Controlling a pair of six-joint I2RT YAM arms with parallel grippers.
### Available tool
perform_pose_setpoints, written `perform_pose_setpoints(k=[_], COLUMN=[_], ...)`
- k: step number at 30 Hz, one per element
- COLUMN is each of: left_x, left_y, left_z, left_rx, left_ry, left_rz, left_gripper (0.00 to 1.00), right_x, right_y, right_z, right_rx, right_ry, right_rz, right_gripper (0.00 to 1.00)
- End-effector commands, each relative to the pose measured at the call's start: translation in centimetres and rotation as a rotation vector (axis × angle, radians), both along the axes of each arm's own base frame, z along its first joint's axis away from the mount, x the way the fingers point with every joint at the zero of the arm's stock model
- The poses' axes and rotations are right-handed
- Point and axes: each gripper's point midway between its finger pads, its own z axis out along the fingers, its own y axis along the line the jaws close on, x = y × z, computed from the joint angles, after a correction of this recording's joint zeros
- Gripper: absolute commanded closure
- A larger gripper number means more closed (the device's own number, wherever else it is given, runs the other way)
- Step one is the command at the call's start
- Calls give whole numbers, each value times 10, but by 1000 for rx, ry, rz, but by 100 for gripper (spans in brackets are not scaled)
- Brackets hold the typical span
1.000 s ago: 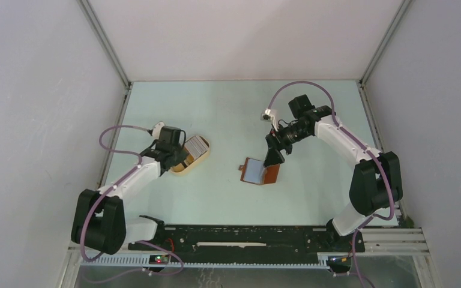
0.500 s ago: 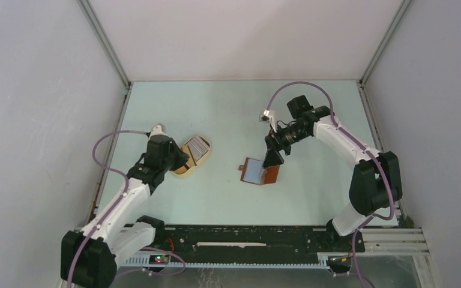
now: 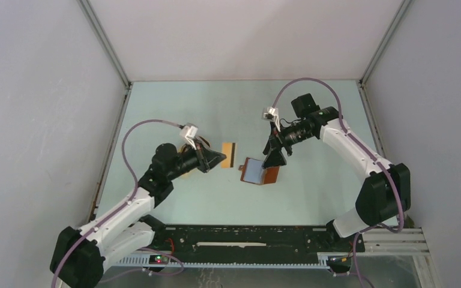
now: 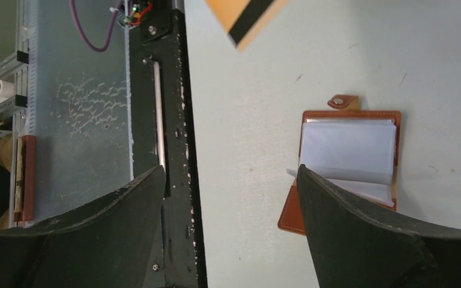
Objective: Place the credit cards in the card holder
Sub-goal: Pick up the credit card from the storage box.
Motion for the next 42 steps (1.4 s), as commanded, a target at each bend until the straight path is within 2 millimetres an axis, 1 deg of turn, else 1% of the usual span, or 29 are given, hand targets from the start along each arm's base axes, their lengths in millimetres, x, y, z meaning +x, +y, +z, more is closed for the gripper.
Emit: perform_pose_setpoints(k=[1,4,7,14,21,25,29,38,42], left_x=[-20,-24,-26,-31,-33,-34,-34,-39,-40], left_y=[-40,-53,-64,-84,-90,-94,-95,-100,-101], left_z=[49,55,58,60,61,63,65,66,65], left_rx=[-58,-76,-84,-114,-142,-169,-198,-241,-246], left_ry=[-286,-318,-329,-326,-316,-309,-300,-284,-282], left_rz=[-229,-287,-325,-379,-384,-393,-395,-421,-427], left_gripper=[100,100,100,100,100,100,100,100,100], right_x=[-11,-10,-7,-4,-4,-10,-15,-16,-16], right_y=[4,-1,-6,-5,0,7,12,14,14], right_z=[39,49,53,48,44,42,43,50,53], right_rx=[121,168,196,206,219,225,231,256,270], right_ry=[-75,-74,-64,-36,14,32,38,53,59], right_rz=[33,17,1,-5,1,30,53,56,55], right_gripper=[11,10,10,11,12,18,26,42,47])
